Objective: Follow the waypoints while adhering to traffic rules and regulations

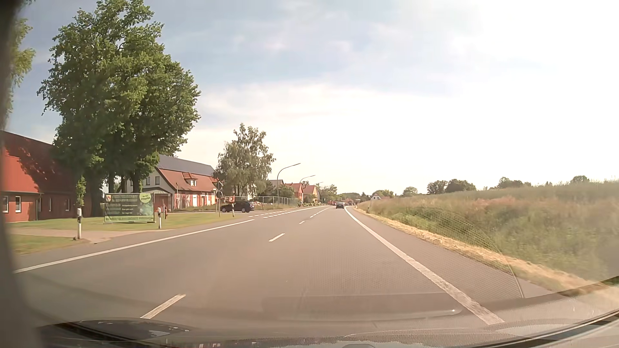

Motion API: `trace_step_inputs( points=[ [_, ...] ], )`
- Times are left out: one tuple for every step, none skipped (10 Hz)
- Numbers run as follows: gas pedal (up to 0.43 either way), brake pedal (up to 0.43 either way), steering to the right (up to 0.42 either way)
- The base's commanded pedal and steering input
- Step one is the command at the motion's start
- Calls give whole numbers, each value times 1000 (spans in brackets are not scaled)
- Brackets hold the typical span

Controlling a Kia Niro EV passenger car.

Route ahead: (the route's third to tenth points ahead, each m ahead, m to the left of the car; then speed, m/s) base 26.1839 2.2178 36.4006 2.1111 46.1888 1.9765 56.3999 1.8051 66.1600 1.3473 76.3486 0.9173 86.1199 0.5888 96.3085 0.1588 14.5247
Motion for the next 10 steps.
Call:
trace_step_inputs(
  points=[
    [169, 0, 1],
    [169, 0, 0],
    [169, 0, 0],
    [169, 0, 0],
    [169, 0, 0],
    [169, 0, 0],
    [169, 0, 0],
    [169, 0, 0],
    [169, 0, -1],
    [169, 0, -1]
  ],
)
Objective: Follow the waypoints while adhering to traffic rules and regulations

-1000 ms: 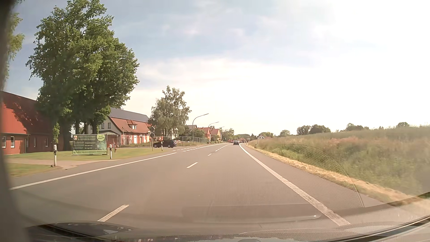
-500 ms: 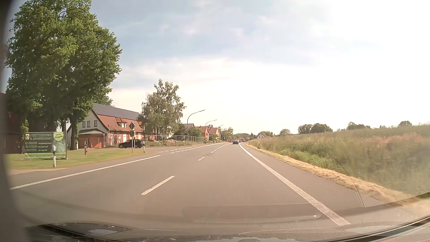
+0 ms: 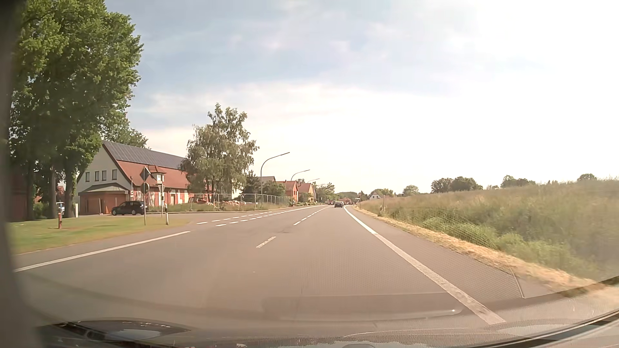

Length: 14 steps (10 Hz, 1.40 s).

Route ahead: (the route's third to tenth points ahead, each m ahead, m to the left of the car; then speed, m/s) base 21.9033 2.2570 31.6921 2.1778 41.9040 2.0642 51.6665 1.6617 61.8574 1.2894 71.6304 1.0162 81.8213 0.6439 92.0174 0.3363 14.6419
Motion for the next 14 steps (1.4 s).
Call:
trace_step_inputs(
  points=[
    [169, 0, 0],
    [177, 0, 0],
    [177, 0, 0],
    [177, 0, -1],
    [177, 0, 0],
    [177, 0, -1],
    [177, 0, 0],
    [177, 0, 0],
    [177, 0, 0],
    [177, 0, 0],
    [177, 0, 0],
    [177, 0, -1],
    [177, 0, 0],
    [177, 0, 2]
  ],
)
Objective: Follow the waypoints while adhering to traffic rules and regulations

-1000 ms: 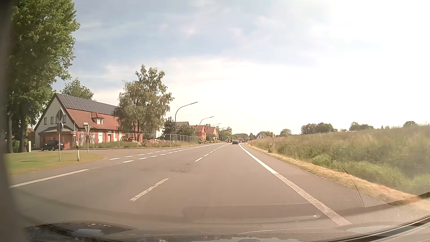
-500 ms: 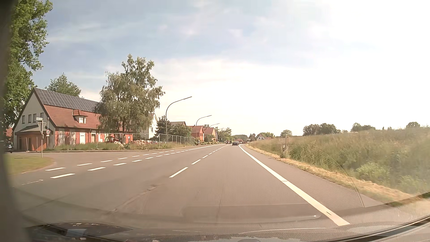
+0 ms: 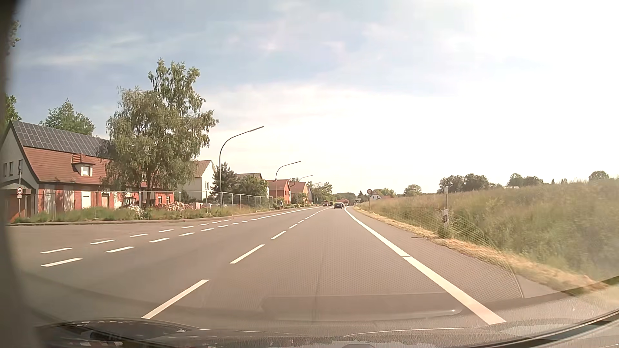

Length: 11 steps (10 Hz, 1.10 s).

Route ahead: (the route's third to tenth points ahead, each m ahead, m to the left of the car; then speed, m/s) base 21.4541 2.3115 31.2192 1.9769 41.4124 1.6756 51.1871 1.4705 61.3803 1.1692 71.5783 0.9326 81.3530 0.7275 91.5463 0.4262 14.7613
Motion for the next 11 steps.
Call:
trace_step_inputs(
  points=[
    [177, 0, 2],
    [177, 0, 2],
    [177, 0, 1],
    [177, 0, 1],
    [177, 0, 1],
    [177, 0, 1],
    [177, 0, 1],
    [177, 0, 1],
    [177, 0, 1],
    [177, 0, 1],
    [177, 0, 0]
  ],
)
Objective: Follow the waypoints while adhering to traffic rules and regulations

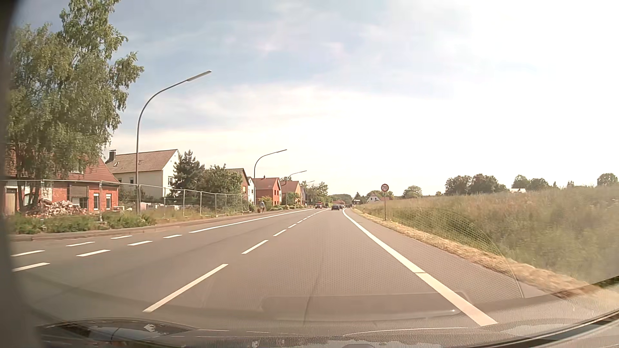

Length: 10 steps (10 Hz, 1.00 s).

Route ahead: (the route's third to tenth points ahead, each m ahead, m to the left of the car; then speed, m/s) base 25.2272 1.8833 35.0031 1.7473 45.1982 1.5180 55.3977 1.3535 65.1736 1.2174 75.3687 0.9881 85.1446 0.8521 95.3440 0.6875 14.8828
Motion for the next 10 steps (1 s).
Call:
trace_step_inputs(
  points=[
    [177, 0, 0],
    [177, 0, 1],
    [177, 0, 0],
    [177, 0, 1],
    [177, 0, 1],
    [177, 0, 0],
    [177, 0, 1],
    [177, 0, 1],
    [177, 0, 1],
    [177, 0, 0]
  ],
)
